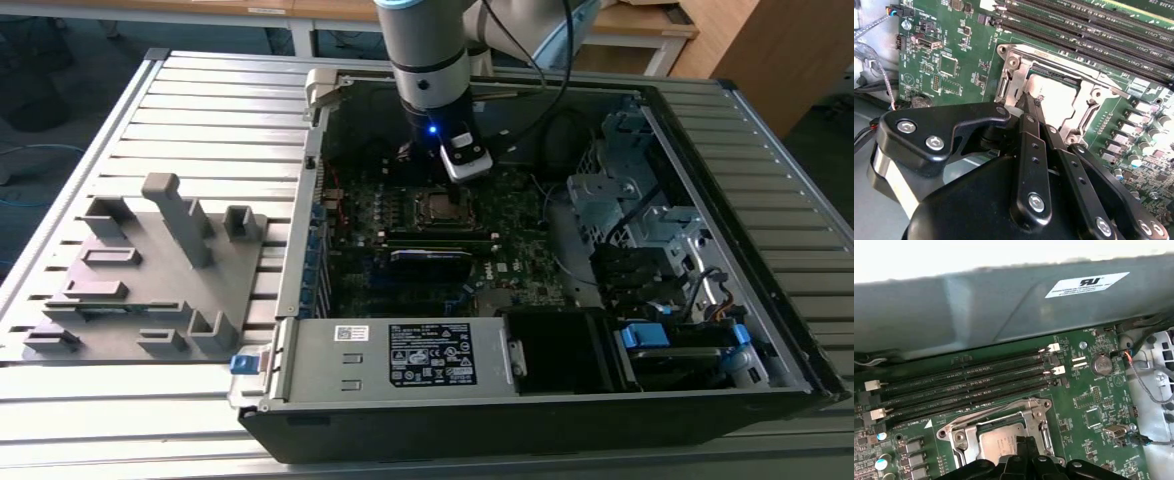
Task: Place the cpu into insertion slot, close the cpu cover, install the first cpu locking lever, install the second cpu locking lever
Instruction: 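Install the first cpu locking lever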
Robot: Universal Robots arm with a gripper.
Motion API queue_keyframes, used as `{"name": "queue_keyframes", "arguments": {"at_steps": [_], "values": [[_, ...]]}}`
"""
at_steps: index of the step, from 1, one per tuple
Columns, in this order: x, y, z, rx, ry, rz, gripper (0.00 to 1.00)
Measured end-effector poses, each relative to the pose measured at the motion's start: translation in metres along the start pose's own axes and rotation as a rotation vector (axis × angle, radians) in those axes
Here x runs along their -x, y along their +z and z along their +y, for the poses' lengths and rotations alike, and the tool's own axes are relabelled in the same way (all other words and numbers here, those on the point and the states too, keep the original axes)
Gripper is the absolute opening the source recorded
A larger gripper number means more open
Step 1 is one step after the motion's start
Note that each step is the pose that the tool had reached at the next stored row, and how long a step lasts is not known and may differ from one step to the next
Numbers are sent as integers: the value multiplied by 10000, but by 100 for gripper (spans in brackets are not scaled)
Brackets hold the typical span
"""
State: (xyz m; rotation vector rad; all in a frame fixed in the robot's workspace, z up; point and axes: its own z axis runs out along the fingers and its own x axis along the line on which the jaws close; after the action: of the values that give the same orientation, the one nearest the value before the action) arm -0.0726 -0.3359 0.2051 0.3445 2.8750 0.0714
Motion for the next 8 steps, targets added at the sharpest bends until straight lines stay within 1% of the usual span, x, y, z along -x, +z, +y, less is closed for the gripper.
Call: {"name": "queue_keyframes", "arguments": {"at_steps": [1,2,5,6,7,8], "values": [[1,1,0,-36,1,115,10],[2,3,0,-84,2,268,10],[4,10,0,-234,4,773,10],[5,12,0,-291,3,931,10],[5,13,0,-336,2,1039,10],[5,13,0,-354,1,1082,10]]}}
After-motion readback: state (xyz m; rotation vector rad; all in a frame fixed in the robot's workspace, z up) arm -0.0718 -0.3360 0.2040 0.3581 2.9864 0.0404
